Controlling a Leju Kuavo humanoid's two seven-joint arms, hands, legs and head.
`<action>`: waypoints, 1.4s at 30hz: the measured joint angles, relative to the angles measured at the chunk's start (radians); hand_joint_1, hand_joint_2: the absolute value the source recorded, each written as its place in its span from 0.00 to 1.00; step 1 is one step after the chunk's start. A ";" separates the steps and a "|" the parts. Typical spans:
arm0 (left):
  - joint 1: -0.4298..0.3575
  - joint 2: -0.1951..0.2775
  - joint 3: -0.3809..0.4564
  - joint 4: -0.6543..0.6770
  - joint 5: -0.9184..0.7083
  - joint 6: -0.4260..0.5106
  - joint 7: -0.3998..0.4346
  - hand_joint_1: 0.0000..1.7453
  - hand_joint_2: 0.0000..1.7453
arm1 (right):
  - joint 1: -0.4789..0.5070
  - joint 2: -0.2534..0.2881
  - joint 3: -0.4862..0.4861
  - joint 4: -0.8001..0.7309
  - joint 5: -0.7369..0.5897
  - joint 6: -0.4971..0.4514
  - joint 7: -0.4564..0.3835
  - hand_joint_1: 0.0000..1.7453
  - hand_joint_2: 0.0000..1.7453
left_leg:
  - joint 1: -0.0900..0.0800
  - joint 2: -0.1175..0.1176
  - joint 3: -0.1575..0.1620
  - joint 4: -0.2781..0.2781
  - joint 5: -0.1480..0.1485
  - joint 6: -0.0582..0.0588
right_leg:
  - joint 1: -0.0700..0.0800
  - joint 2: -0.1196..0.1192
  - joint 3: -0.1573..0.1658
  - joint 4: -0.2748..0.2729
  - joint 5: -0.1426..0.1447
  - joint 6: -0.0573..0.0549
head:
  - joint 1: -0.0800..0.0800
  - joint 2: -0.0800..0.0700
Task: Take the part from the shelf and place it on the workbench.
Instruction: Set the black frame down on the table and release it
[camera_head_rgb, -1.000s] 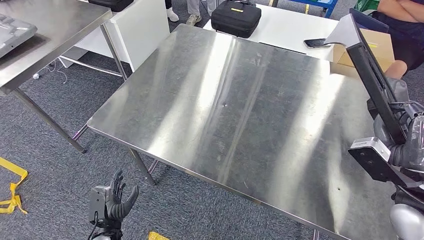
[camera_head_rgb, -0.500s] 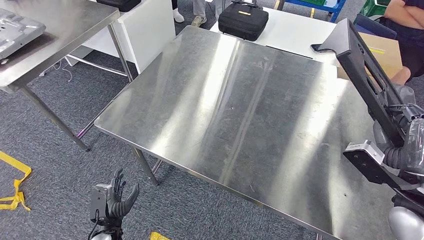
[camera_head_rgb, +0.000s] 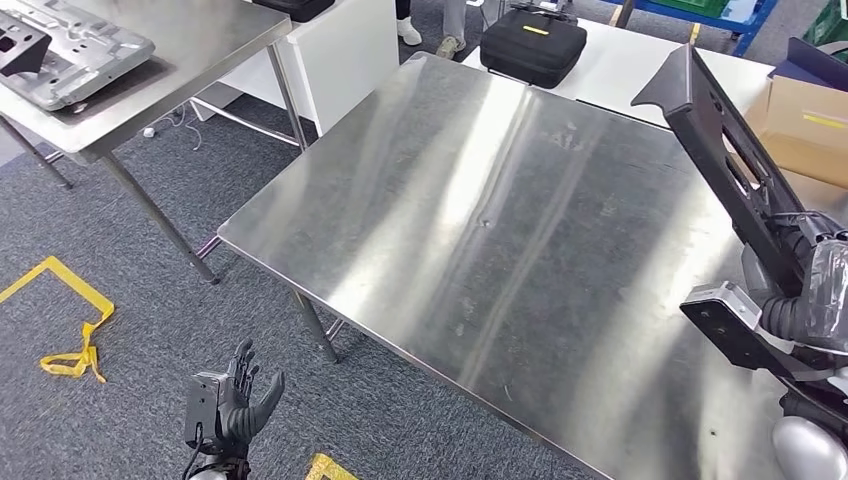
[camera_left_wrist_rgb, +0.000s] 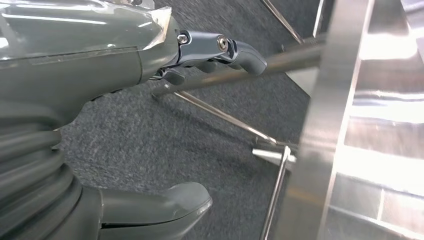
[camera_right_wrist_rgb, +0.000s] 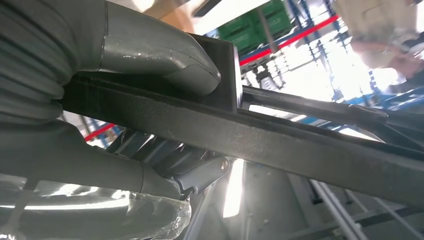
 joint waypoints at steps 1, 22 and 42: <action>0.000 0.000 0.000 0.001 0.000 0.000 0.000 0.00 1.00 | 0.001 0.001 0.000 0.000 0.001 0.000 0.000 1.00 1.00 | 0.002 0.003 0.004 -0.019 0.023 0.000 | 0.000 -0.009 0.003 0.000 -0.002 -0.001 | 0.000 0.000; -0.023 0.001 0.001 0.027 -0.003 -0.012 -0.005 0.00 1.00 | -0.041 -0.060 -0.074 0.076 0.192 0.045 0.062 1.00 1.00 | -0.022 -0.033 0.150 -0.288 0.125 0.054 | 0.014 0.042 -0.020 -0.003 0.015 0.044 | 0.005 0.000; -0.027 0.018 0.021 0.029 -0.005 0.007 -0.007 0.00 1.00 | -0.051 -0.113 -0.312 0.446 0.312 0.018 0.095 1.00 1.00 | -0.025 -0.029 0.154 -0.297 0.125 0.047 | 0.020 0.043 -0.017 -0.004 0.015 0.034 | 0.005 0.000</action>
